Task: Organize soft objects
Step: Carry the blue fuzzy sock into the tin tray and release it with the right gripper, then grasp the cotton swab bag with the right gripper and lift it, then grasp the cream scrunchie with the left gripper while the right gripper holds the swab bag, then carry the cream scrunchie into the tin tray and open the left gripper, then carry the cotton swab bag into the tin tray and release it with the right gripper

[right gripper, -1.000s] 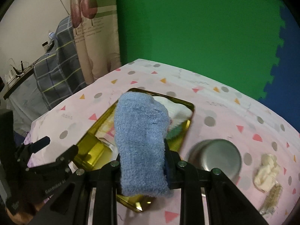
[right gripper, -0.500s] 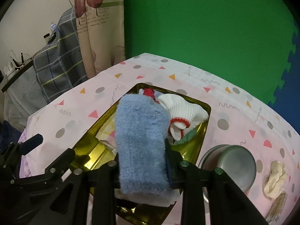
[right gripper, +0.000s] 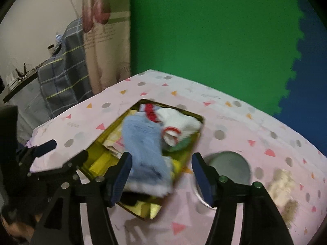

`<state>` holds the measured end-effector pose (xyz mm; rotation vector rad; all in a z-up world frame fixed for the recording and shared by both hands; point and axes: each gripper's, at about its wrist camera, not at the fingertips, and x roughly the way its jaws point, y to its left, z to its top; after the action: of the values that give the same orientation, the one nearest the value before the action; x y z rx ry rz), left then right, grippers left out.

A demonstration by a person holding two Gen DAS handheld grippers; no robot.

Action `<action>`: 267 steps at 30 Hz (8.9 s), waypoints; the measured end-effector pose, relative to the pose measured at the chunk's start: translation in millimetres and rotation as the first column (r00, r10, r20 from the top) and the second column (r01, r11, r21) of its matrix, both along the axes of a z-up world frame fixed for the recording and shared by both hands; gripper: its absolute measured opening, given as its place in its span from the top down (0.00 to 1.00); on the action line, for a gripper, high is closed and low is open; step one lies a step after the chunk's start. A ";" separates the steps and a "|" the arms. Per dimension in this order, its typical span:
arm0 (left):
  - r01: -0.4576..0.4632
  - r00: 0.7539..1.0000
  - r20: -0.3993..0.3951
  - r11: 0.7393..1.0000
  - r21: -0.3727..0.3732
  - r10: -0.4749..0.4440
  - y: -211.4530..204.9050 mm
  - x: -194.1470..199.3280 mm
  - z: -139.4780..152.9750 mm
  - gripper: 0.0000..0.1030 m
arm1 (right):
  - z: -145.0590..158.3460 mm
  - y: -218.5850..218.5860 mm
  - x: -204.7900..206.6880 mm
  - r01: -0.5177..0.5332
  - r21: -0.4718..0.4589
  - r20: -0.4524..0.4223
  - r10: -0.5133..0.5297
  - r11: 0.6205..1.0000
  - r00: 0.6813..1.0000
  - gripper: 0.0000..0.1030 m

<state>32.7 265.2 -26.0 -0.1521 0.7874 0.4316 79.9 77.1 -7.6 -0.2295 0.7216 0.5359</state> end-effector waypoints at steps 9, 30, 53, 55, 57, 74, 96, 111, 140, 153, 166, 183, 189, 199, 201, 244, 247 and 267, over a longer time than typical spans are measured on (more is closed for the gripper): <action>0.016 1.000 0.008 0.999 0.032 -0.016 -9.4 -1.5 2.8 0.21 | -9.1 -130.2 -6.1 0.261 -0.005 -0.031 -0.261 0.965 0.965 0.40; 0.126 0.989 0.055 0.973 0.196 -0.139 -51.3 -5.9 14.6 0.18 | -79.4 -251.0 49.8 0.580 -0.051 -0.188 -0.578 0.813 0.794 0.40; 0.431 0.896 0.004 0.873 0.230 -0.444 -174.2 17.5 28.3 0.17 | -99.5 -279.2 46.1 0.541 -0.087 -0.092 -0.547 0.837 0.832 0.67; 0.464 0.878 0.007 0.856 0.228 -0.479 -192.6 22.9 28.1 0.17 | -98.8 -285.8 42.4 0.543 -0.101 -0.078 -0.551 0.834 0.831 0.68; 0.498 0.860 0.005 0.839 0.219 -0.511 -209.7 28.3 27.3 0.16 | -98.6 -295.5 38.8 0.551 -0.110 -0.068 -0.559 0.828 0.826 0.69; 0.698 0.714 -0.098 0.716 0.024 -0.693 -313.3 109.7 -14.2 0.15 | -101.1 -351.8 21.1 0.593 -0.076 -0.082 -0.597 0.802 0.798 0.69; 0.710 0.663 -0.197 0.690 -0.142 -0.722 -350.0 175.2 -62.6 0.87 | -101.0 -353.7 19.7 0.589 -0.062 -0.092 -0.592 0.806 0.800 0.67; 0.723 0.664 -0.140 0.678 -0.129 -0.735 -330.8 123.2 -13.5 0.89 | -100.7 -352.8 20.0 0.589 -0.068 -0.089 -0.593 0.805 0.800 0.67; 0.504 0.857 -0.080 0.861 -0.069 -0.508 -159.7 85.2 67.0 0.89 | -102.3 -350.6 20.5 0.588 -0.075 -0.084 -0.593 0.805 0.801 0.67; 0.350 0.929 -0.094 0.933 -0.085 -0.357 -82.7 89.3 61.7 0.89 | -102.4 -351.2 20.5 0.590 -0.077 -0.080 -0.594 0.804 0.800 0.67; 0.182 0.974 -0.126 0.980 -0.078 -0.191 -22.6 94.7 37.5 0.89 | -102.0 -350.9 20.4 0.590 -0.080 -0.078 -0.595 0.803 0.800 0.67; 0.174 0.956 -0.228 0.982 -0.076 -0.187 -14.1 112.0 -15.6 0.84 | -101.5 -348.5 19.8 0.593 -0.089 -0.072 -0.599 0.801 0.798 0.67; 0.177 0.952 -0.244 0.983 -0.051 -0.184 -14.7 113.4 -19.5 0.81 | -101.1 -348.9 19.4 0.592 -0.092 -0.070 -0.598 0.801 0.798 0.67; 0.182 0.959 -0.222 0.983 -0.004 -0.178 -17.2 105.2 -8.4 0.56 | -101.3 -348.1 19.8 0.593 -0.094 -0.069 -0.599 0.800 0.798 0.67; 0.181 0.961 -0.216 0.983 0.009 -0.175 -16.9 102.9 -4.7 0.51 | -101.4 -348.4 19.6 0.593 -0.094 -0.069 -0.599 0.800 0.798 0.67; 0.126 0.990 -0.076 0.987 0.104 -0.119 -45.5 35.1 35.6 0.32 | -99.5 -342.9 18.4 0.596 -0.125 -0.044 -0.604 0.793 0.796 0.70; 0.118 0.991 -0.074 0.986 0.115 -0.110 -40.7 34.6 36.9 0.32 | -96.3 -337.4 17.7 0.593 -0.131 -0.036 -0.601 0.795 0.798 0.73; 0.061 0.997 -0.053 0.993 0.099 -0.055 -2.7 22.0 62.8 0.18 | -1.4 -100.0 40.4 0.158 0.048 -0.088 -0.153 0.986 0.984 0.74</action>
<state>54.8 262.5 36.7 -0.0244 0.8159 0.4204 120.2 -23.0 -8.9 -0.0988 0.7983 0.4175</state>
